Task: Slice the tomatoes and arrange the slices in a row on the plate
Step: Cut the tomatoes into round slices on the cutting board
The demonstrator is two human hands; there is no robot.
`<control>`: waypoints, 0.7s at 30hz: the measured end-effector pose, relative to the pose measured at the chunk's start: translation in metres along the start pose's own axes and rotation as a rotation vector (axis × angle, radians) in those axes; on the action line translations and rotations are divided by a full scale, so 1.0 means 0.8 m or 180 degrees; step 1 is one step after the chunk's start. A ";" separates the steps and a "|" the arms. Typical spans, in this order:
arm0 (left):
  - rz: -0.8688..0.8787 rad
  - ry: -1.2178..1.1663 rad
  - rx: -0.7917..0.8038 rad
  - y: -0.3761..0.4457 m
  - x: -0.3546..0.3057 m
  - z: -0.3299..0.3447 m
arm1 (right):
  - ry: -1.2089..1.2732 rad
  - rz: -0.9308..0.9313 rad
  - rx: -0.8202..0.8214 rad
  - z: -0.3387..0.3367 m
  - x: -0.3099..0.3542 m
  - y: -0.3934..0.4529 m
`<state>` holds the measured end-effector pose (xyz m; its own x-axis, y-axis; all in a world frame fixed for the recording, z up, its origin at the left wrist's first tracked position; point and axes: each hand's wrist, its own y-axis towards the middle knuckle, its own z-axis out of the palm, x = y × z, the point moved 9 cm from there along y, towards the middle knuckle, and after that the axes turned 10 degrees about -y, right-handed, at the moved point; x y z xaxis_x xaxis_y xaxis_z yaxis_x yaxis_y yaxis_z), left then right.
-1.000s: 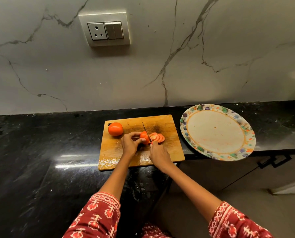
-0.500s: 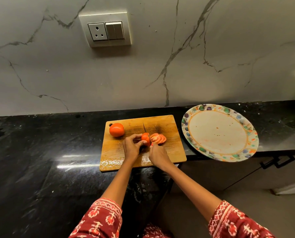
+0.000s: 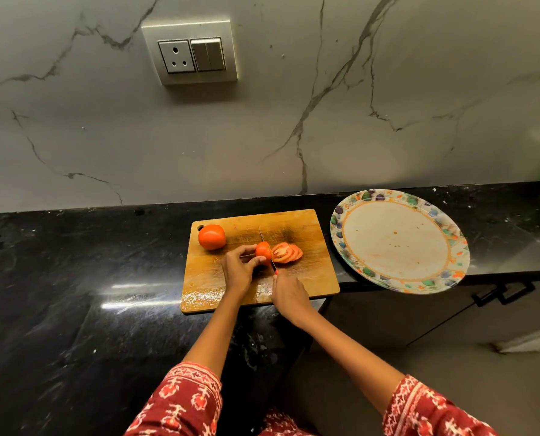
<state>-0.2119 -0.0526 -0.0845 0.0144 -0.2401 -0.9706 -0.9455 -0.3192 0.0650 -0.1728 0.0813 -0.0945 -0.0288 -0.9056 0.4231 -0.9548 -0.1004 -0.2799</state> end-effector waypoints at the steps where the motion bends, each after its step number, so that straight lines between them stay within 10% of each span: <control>1: 0.0006 0.0005 -0.0001 0.001 0.000 0.001 | -0.0019 0.0011 0.0007 -0.002 0.001 0.002; 21: -0.0219 -0.0067 0.0076 0.007 0.015 0.004 | -0.0398 0.0007 0.0198 0.004 -0.010 0.000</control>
<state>-0.2178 -0.0543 -0.0969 0.0730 -0.1991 -0.9773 -0.9500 -0.3123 -0.0074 -0.1713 0.0874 -0.1008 0.0099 -0.9498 0.3127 -0.9344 -0.1201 -0.3354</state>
